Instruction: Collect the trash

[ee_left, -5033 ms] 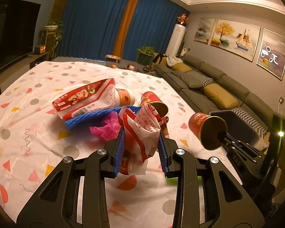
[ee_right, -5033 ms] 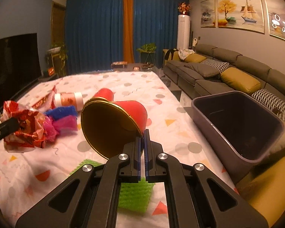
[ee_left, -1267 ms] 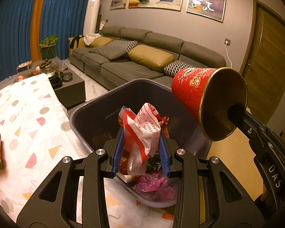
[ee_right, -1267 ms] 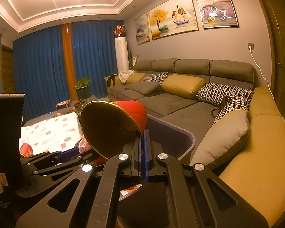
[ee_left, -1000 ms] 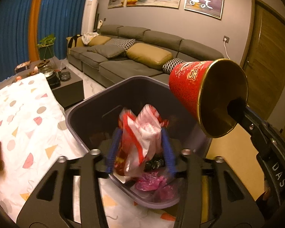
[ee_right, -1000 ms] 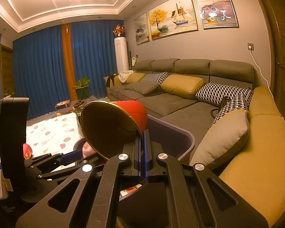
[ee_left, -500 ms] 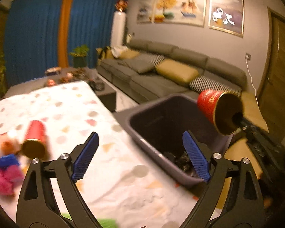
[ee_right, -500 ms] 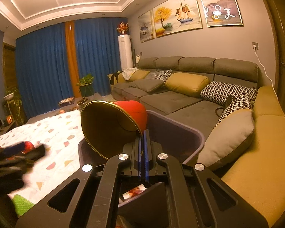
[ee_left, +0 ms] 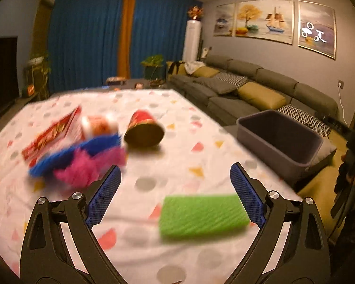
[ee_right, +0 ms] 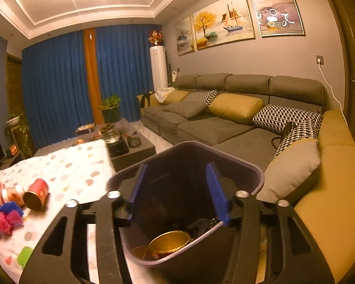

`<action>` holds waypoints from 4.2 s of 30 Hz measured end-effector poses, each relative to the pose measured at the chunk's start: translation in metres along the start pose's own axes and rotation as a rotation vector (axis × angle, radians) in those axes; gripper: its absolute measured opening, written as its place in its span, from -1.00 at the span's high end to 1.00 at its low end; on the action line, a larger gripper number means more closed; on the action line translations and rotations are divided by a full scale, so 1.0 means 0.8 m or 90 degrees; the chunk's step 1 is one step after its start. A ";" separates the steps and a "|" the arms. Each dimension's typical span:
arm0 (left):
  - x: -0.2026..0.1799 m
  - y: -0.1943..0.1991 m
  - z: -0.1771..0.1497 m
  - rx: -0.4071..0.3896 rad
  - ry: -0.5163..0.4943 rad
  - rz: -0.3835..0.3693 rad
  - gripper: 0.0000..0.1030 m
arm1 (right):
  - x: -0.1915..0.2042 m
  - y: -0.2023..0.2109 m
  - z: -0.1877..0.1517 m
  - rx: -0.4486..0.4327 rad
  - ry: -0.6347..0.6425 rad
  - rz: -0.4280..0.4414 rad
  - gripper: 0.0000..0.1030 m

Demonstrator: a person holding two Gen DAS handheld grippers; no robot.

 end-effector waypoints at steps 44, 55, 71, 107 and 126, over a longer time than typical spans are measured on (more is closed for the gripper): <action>-0.076 -0.072 -0.056 0.198 -0.062 -0.028 0.33 | 0.103 0.063 -0.087 0.060 0.024 0.057 -0.48; -0.064 -0.069 -0.052 0.189 -0.029 -0.053 1.00 | 0.093 0.059 -0.089 0.070 0.018 0.045 -0.48; 0.012 -0.036 -0.033 0.140 0.028 -0.051 0.22 | 0.116 0.040 -0.101 0.096 0.022 0.061 -0.48; -0.021 -0.050 -0.045 0.169 0.034 -0.063 0.94 | 0.081 0.035 -0.118 0.117 -0.005 0.048 -0.48; 0.135 0.018 0.019 0.048 0.164 0.019 0.95 | 0.183 0.005 -0.112 0.139 0.047 0.158 -0.48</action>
Point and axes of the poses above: each gripper's, at about its wrist camera, not at the fingertips, and y roughly against the way its jaws point, x to its left, z to its top, the point moved 5 cm from there along -y, roughly the way its jaws point, and after that the axes turned 15 degrees about z, right-handed, at the moved point
